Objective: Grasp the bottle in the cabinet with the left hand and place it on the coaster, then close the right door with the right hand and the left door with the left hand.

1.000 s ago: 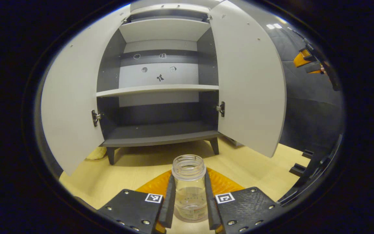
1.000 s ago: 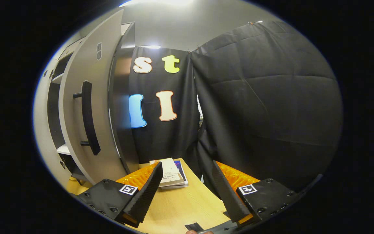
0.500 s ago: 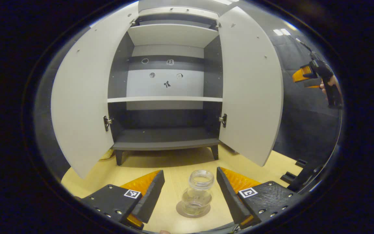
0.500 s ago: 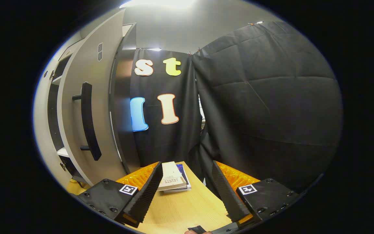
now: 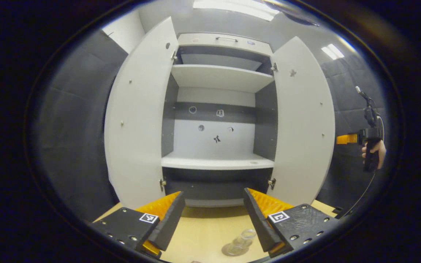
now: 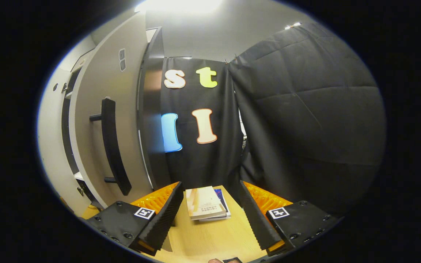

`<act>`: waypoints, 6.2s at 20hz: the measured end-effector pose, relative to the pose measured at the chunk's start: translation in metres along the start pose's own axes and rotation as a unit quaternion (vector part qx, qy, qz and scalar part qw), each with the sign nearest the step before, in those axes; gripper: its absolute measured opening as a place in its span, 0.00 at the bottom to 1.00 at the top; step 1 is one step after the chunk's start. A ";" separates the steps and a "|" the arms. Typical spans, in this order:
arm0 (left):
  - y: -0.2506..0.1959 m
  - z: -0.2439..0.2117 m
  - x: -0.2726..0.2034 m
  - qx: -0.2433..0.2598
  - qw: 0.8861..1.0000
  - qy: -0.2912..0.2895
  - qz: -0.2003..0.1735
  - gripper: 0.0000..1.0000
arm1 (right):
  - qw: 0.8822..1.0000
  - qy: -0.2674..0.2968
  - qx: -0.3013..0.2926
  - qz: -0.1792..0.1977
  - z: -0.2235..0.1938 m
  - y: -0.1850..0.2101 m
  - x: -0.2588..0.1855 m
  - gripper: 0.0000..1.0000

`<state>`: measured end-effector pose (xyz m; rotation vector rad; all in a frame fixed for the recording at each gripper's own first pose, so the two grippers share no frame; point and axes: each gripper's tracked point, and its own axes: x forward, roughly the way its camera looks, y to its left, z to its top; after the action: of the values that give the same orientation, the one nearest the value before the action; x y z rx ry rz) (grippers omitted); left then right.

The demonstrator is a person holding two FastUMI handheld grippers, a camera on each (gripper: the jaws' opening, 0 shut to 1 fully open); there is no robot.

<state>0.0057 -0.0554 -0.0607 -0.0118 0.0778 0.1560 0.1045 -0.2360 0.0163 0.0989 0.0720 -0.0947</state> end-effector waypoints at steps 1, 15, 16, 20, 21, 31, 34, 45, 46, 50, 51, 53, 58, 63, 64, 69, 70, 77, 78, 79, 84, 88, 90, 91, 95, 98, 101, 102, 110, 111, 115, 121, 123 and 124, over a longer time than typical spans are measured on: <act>0.003 0.011 0.008 0.006 1.000 -0.004 0.005 0.99 | 1.000 -0.003 -0.003 0.005 0.003 0.001 0.000 0.97; 0.051 0.136 0.051 -0.023 0.999 -0.004 0.044 0.99 | 0.997 -0.011 -0.007 0.078 0.061 0.038 0.006 0.97; 0.053 0.136 0.052 -0.027 0.999 -0.003 0.047 0.99 | 0.996 -0.005 -0.012 0.090 0.062 0.043 0.007 0.97; 0.071 0.124 0.055 -0.025 0.997 0.009 0.066 0.99 | 0.992 -0.012 -0.048 0.115 0.080 0.052 0.015 0.94; 0.073 0.121 0.054 -0.027 0.997 0.012 0.068 0.99 | 0.992 -0.017 -0.049 0.118 0.082 0.057 0.015 0.94; 0.072 0.121 0.043 -0.023 0.999 0.006 0.049 0.93 | 0.993 -0.040 -0.043 0.104 0.083 0.077 0.010 0.95; 0.079 0.118 0.042 -0.038 0.998 0.007 0.050 0.87 | 0.991 -0.035 -0.042 0.118 0.082 0.096 0.006 0.95; 0.116 0.096 0.003 -0.052 0.997 0.010 0.054 0.87 | 0.984 -0.041 -0.034 0.167 0.073 0.200 -0.001 0.95; 0.122 0.093 -0.002 -0.052 0.997 0.010 0.055 0.87 | 0.984 -0.040 -0.025 0.173 0.068 0.210 0.000 0.95; 0.151 0.071 -0.026 -0.051 0.997 0.008 0.064 0.93 | 0.982 -0.037 -0.019 0.186 0.060 0.236 -0.011 0.95; 0.159 0.066 -0.032 -0.057 0.996 0.009 0.067 0.87 | 0.982 -0.036 -0.023 0.184 0.056 0.239 -0.014 0.95; 0.179 0.058 -0.043 -0.064 0.995 0.010 0.076 0.93 | 0.982 -0.037 -0.022 0.181 0.051 0.245 -0.019 0.95; 0.243 0.060 -0.057 -0.073 0.990 -0.001 0.122 0.93 | 0.985 -0.033 -0.011 0.171 0.038 0.254 -0.030 0.95; 0.287 0.068 -0.054 -0.072 0.986 -0.019 0.146 0.93 | 0.987 -0.025 -0.015 0.159 0.025 0.253 -0.036 0.95; 0.298 0.069 -0.050 -0.067 0.986 -0.017 0.153 0.93 | 0.987 -0.022 -0.013 0.158 0.021 0.252 -0.037 0.95; 0.321 0.076 -0.017 -0.042 0.990 -0.004 0.138 0.93 | 0.989 -0.008 -0.014 0.150 0.004 0.251 -0.046 0.95; 0.326 0.081 -0.011 -0.040 0.990 -0.010 0.136 0.93 | 0.989 -0.004 -0.019 0.147 -0.001 0.249 -0.048 0.95; 0.339 0.114 0.037 -0.041 0.997 -0.025 0.062 0.93 | 0.991 0.015 -0.008 0.133 -0.037 0.233 -0.066 0.95; 0.343 0.116 0.042 -0.039 0.997 -0.022 0.056 0.93 | 0.991 0.015 -0.001 0.130 -0.039 0.233 -0.068 0.95; 0.344 0.121 0.047 -0.035 0.998 -0.020 0.050 0.93 | 0.992 0.013 -0.001 0.122 -0.038 0.231 -0.068 0.92; 0.330 0.133 0.069 -0.018 1.000 -0.016 0.011 0.93 | 0.995 0.018 -0.009 0.098 -0.048 0.217 -0.069 0.95; 0.314 0.136 0.086 -0.014 1.000 -0.016 0.007 0.99 | 0.996 0.042 0.000 0.085 -0.065 0.206 -0.070 0.95; 0.310 0.137 0.086 -0.005 1.000 -0.016 0.010 0.99 | 0.995 0.047 0.012 0.083 -0.068 0.202 -0.069 0.95; 0.306 0.138 0.086 0.002 1.000 -0.014 0.015 0.99 | 0.996 0.047 0.015 0.081 -0.068 0.199 -0.068 0.92; 0.299 0.137 0.084 0.000 1.000 -0.011 0.022 0.99 | 0.996 0.049 0.017 0.076 -0.071 0.191 -0.062 0.92; 0.280 0.138 0.086 -0.004 1.000 -0.011 0.024 0.99 | 0.995 0.062 0.017 0.079 -0.076 0.188 -0.058 0.92; 0.264 0.137 0.080 0.009 0.999 -0.009 0.048 0.99 | 0.994 0.064 0.011 0.085 -0.076 0.183 -0.055 0.95; 0.260 0.139 0.079 0.019 0.998 -0.009 0.059 0.98 | 0.994 0.063 0.010 0.088 -0.074 0.180 -0.052 0.95; 0.235 0.139 0.073 0.026 0.992 -0.001 0.127 0.98 | 0.991 0.066 -0.032 0.109 -0.067 0.147 -0.017 0.95; 0.231 0.137 0.072 0.025 0.990 0.002 0.135 0.98 | 0.991 0.065 -0.033 0.114 -0.066 0.144 -0.014 0.92; 0.218 0.133 0.073 0.020 0.987 0.006 0.162 0.99 | 0.991 0.064 -0.023 0.118 -0.068 0.124 -0.004 0.95; 0.169 0.125 0.095 0.012 0.993 0.011 0.120 0.99 | 0.991 0.076 -0.014 0.107 -0.078 0.099 0.000 0.95; 0.149 0.127 0.110 0.005 0.995 0.009 0.098 0.99 | 0.991 0.083 -0.010 0.101 -0.084 0.094 0.002 0.95; 0.141 0.129 0.117 -0.004 0.996 0.007 0.089 0.99 | 0.991 0.086 -0.006 0.100 -0.086 0.094 0.002 0.92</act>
<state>0.1088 0.1047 0.0575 -0.0140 0.0915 0.3351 0.1100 -0.1347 -0.0598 0.1013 0.2335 0.1143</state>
